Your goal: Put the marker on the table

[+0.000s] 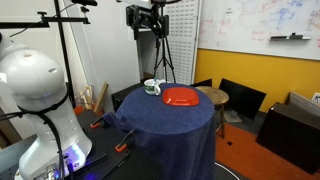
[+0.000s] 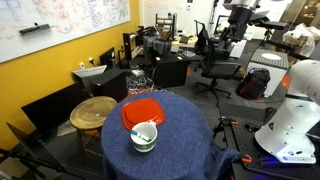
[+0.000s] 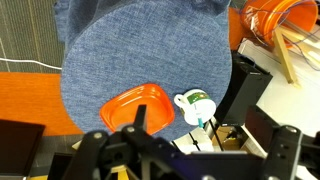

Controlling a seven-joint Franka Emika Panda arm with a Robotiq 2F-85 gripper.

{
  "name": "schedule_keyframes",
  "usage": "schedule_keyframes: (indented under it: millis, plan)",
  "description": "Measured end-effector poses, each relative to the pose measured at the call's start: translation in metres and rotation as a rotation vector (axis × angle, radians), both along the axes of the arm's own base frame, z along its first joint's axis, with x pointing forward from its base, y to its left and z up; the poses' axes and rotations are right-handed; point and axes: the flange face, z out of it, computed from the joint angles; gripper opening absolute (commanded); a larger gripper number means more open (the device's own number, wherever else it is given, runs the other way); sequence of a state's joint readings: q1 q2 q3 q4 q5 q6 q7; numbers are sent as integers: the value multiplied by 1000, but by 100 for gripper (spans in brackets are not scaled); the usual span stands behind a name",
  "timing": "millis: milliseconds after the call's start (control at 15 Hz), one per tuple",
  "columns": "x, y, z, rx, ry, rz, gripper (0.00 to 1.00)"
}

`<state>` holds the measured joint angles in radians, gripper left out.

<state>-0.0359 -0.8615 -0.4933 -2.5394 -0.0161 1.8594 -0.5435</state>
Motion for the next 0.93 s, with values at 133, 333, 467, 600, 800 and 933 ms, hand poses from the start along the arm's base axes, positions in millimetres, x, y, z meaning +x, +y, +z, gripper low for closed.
schedule_keyframes:
  millis: [133,333,467,600,800,933]
  plan:
    - [2,0,3,-11,-18,-4,100]
    - [13,7,9,-53,-74,-4,100]
    - [25,17,11,-90,-113,7,100]
    - [41,31,10,-126,-145,31,100]
    - [68,56,5,-172,-178,79,100]
    - [85,74,-1,-194,-193,112,100]
